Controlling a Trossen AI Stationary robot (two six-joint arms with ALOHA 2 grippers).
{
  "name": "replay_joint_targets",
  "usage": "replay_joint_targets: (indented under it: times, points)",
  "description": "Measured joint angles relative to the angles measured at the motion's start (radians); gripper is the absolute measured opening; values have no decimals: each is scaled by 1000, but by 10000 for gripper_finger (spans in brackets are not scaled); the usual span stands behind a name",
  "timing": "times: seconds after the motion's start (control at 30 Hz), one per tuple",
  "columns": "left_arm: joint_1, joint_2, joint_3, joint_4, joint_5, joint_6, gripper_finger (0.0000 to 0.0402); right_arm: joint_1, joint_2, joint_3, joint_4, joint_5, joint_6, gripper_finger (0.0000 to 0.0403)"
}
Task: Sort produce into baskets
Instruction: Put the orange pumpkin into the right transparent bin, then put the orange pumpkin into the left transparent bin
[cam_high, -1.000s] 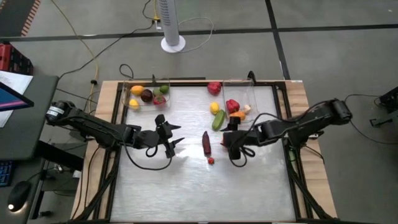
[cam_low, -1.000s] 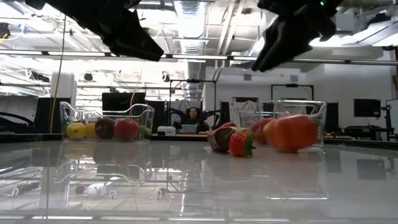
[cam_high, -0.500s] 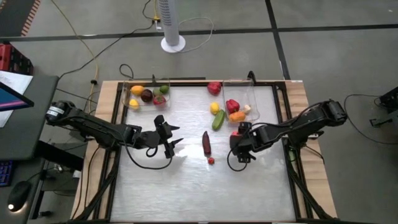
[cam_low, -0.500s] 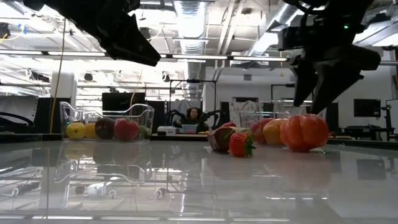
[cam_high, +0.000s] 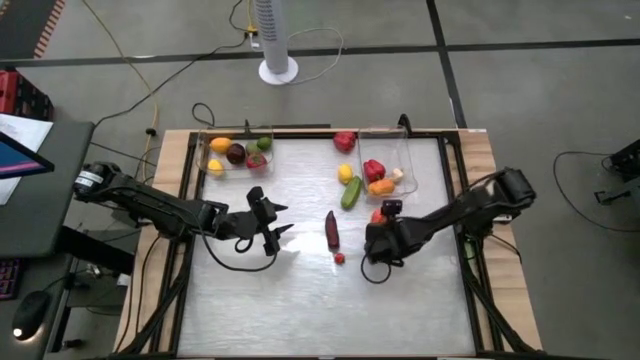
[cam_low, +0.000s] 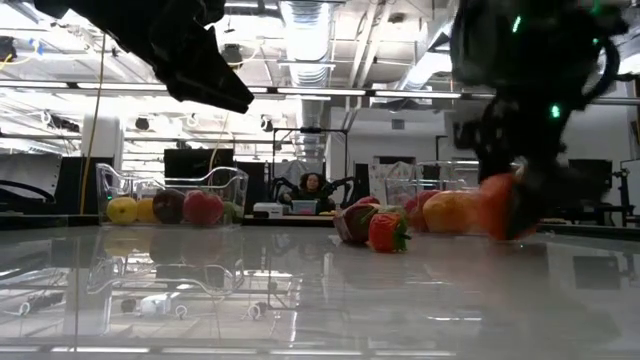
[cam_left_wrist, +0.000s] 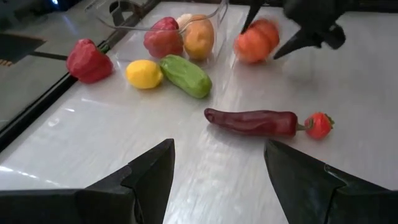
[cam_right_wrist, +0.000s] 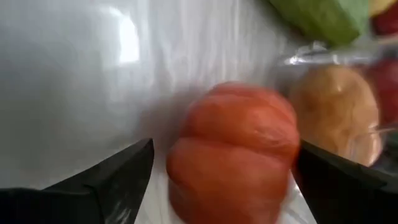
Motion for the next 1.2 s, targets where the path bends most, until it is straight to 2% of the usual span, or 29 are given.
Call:
replay_joint_targets:
  times: [0.17, 0.33, 0.47, 0.63, 0.83, 1.13, 1.2]
  points:
    - [0, 0, 0, -2, -1, -1, 235, 13, 90, 2, -17, 27, 40, 371]
    - [0, 0, 0, -6, -3, -2, 235, 34, 109, 3, -15, 42, 39, 319]
    - [0, 0, 0, -12, -2, -7, 235, 52, 54, -5, -13, 35, 59, 276]
    - [0, 0, 0, -13, 0, -9, 235, 80, -84, 39, -33, 55, 88, 267]
    - [0, 0, 0, -18, 0, -10, 235, 119, -209, 46, -70, 41, 82, 287]
    - [0, 0, 0, -22, -7, 6, 235, 160, -186, 34, -191, 21, 254, 385]
    - [0, 0, 0, -17, -9, 21, 235, 163, -181, 34, -219, 22, 307, 396]
